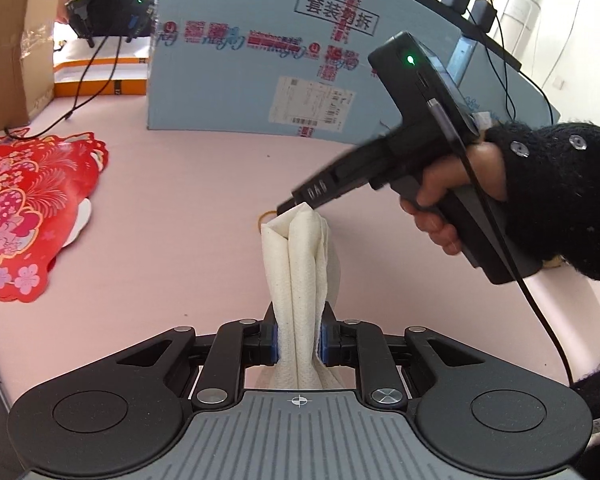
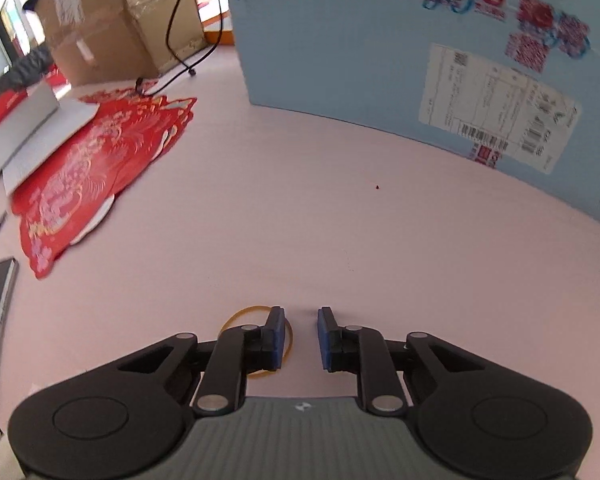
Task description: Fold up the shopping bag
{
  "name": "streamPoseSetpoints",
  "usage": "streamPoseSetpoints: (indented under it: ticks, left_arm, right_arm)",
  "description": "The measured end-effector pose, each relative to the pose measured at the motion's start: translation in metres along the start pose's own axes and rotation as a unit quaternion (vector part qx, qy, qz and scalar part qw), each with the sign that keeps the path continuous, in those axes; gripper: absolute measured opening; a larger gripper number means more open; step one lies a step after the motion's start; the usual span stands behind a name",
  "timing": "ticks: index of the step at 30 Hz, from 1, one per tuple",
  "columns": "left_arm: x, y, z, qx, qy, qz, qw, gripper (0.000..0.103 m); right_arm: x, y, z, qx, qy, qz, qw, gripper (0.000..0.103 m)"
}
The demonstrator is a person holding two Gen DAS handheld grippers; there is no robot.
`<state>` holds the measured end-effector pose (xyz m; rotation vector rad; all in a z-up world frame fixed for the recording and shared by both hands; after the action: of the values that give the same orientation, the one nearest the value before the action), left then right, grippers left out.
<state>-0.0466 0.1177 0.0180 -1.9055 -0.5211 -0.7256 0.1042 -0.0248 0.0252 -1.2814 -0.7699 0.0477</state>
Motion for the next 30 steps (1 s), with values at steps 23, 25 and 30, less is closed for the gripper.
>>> streamPoseSetpoints:
  ticks: [23,25,30]
  left_arm:
    - [0.015,0.03,-0.054,-0.068,0.058,0.013,0.9959,0.017]
    - [0.012,0.042,-0.078,-0.089,0.091,0.029,0.9914,0.017]
    - [0.002,0.075,-0.129,-0.12,0.191,0.079,0.971,0.016]
  right_arm:
    - [-0.086,-0.111,-0.041,-0.01,0.162,-0.066,0.985,0.0]
    - [-0.112,-0.118,-0.056,-0.004,0.206,-0.062,0.977,0.0]
    - [-0.165,-0.124,-0.092,0.004,0.298,-0.057,0.953,0.0]
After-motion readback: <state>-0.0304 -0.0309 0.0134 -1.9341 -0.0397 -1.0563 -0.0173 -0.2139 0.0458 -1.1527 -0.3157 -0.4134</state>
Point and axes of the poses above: each gripper's, at about its wrist camera, not at the fingertips, and y roughly the way its jaws point, z to its left, x to its top, the point moved 6 cm from there along y, roughly the way its jaws point, and after that the axes turned 7 degrees about -y, right-handed, at the moved point
